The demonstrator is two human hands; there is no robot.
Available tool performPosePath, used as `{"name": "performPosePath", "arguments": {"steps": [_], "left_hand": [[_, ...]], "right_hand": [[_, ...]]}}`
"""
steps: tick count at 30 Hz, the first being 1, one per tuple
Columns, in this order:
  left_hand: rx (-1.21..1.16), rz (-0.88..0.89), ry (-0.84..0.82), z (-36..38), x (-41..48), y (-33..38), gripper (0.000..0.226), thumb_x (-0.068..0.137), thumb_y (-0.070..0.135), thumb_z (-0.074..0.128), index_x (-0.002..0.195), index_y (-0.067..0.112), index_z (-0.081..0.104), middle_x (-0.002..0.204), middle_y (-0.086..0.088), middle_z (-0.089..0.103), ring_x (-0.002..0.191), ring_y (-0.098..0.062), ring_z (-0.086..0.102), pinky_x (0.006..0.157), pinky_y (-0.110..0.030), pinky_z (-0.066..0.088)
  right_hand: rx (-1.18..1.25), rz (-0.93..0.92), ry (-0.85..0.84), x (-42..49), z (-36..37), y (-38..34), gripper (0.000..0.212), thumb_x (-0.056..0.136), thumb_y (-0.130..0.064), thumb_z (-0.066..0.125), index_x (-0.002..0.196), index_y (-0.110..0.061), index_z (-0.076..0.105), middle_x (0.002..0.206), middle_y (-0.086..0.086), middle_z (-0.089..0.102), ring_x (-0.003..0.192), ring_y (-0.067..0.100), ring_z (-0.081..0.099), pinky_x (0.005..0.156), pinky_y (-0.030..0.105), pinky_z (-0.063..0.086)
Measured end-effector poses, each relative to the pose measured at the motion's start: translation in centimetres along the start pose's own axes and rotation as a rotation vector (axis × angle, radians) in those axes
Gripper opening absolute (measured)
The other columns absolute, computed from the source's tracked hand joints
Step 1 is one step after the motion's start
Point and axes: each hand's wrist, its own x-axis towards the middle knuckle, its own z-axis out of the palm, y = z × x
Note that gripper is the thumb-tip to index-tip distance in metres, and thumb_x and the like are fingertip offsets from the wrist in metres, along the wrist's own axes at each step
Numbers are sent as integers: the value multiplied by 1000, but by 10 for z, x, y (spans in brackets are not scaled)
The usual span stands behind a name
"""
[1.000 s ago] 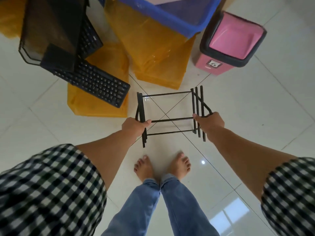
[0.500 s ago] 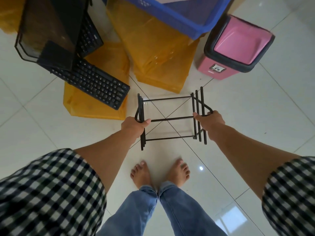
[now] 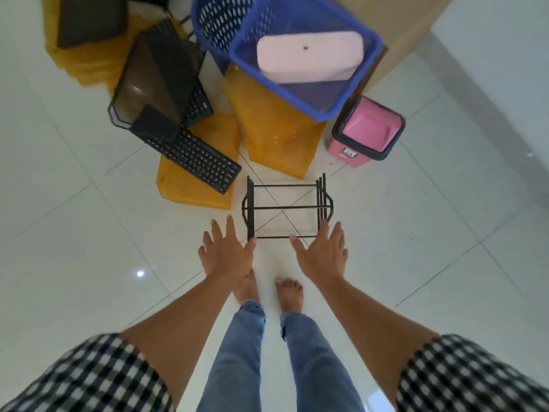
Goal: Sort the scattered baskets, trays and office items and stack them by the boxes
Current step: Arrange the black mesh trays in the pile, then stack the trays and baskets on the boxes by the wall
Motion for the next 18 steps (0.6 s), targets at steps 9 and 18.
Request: {"name": "performPosePath", "arguments": {"steps": [9, 18], "left_hand": [[-33, -83, 153, -97, -150, -74, 77, 98, 69, 17, 160, 30, -7, 168, -9, -13, 154, -35, -9, 122, -52, 3], [-271, -389, 329, -155, -206, -202, 78, 96, 72, 16, 160, 31, -7, 168, -9, -11, 154, -35, -11, 121, -55, -1]], "right_hand": [[-124, -317, 16, -148, -74, -70, 90, 94, -73, 37, 161, -20, 9, 169, 12, -7, 156, 28, -9, 124, 56, 6], [-335, -760, 5, -230, -52, -205, 99, 87, -83, 33, 161, -23, 7, 169, 10, -5, 156, 29, -6, 121, 59, 9]]}}
